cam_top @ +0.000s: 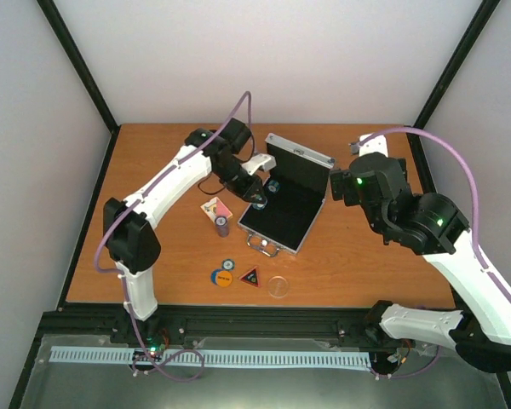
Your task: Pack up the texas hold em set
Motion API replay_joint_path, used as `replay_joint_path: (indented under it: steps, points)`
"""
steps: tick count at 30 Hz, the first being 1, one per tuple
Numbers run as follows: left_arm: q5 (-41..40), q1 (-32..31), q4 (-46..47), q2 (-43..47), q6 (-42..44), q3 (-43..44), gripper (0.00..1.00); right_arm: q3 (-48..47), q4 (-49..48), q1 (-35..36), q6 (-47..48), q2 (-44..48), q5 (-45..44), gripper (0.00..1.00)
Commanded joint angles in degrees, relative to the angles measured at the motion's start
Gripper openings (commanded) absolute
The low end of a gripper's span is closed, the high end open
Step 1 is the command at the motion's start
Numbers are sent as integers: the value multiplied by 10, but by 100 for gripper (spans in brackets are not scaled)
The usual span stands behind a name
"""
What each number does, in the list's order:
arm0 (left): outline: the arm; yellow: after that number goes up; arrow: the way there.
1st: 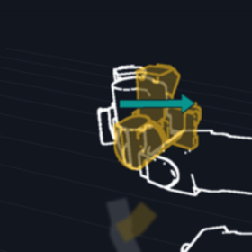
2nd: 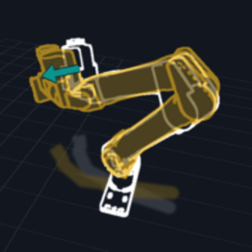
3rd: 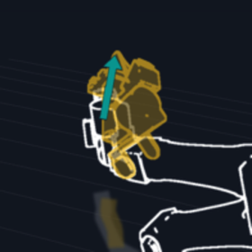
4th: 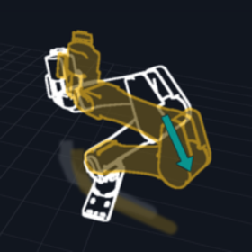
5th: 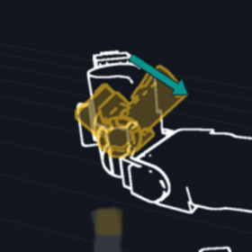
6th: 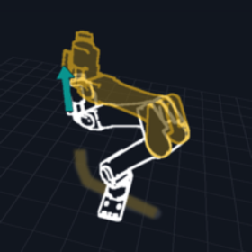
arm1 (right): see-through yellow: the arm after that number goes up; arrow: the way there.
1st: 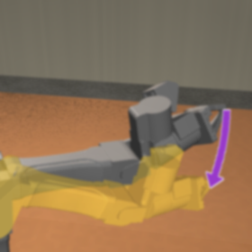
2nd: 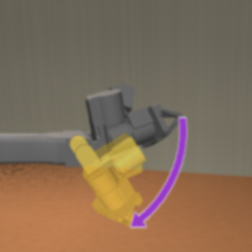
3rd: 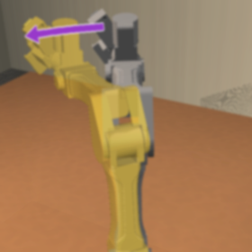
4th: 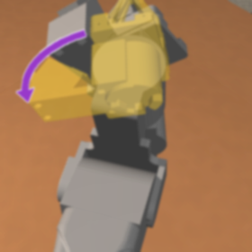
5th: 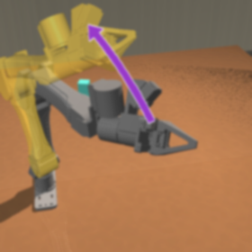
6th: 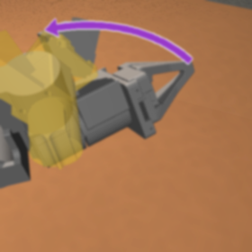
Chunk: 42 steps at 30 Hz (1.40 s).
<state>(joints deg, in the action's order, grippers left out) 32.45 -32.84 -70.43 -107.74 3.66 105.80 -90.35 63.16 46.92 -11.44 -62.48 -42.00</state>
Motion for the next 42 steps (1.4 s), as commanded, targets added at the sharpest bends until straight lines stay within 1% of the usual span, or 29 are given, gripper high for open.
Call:
replay_joint_path:
  steps: [1,6,10,13,17,19,23,25,29,32,39,42]
  points:
    - [-77,-17,5,-16,85,45,1,16,-1,-15,-17,2,-22,100]
    - [-131,-24,21,-44,148,59,1,30,1,-31,-18,10,-12,100]
    - [-177,-31,71,-40,204,35,1,44,-2,-52,-14,16,1,100]
    - [-191,-31,110,-36,230,18,1,58,-9,-69,-10,22,12,100]
    - [-201,-31,125,-66,257,45,1,72,-18,-95,-4,29,32,100]
    - [-210,-33,142,-74,278,43,1,78,-22,-106,0,31,37,100]
    - [-208,-33,223,-44,325,-31,1,89,-27,-124,3,34,49,100]
    - [-205,-34,246,-31,341,-71,1,91,-27,-132,3,36,54,100]
    - [-184,-34,252,-24,358,-101,1,102,-29,-143,3,43,59,100]
    - [-168,-34,289,-12,364,-129,1,109,-30,-150,4,45,66,100]
    - [-173,-34,361,41,439,-208,1,111,-38,-162,15,41,79,100]
    - [-174,-33,374,44,473,-228,1,111,-40,-167,17,39,89,100]
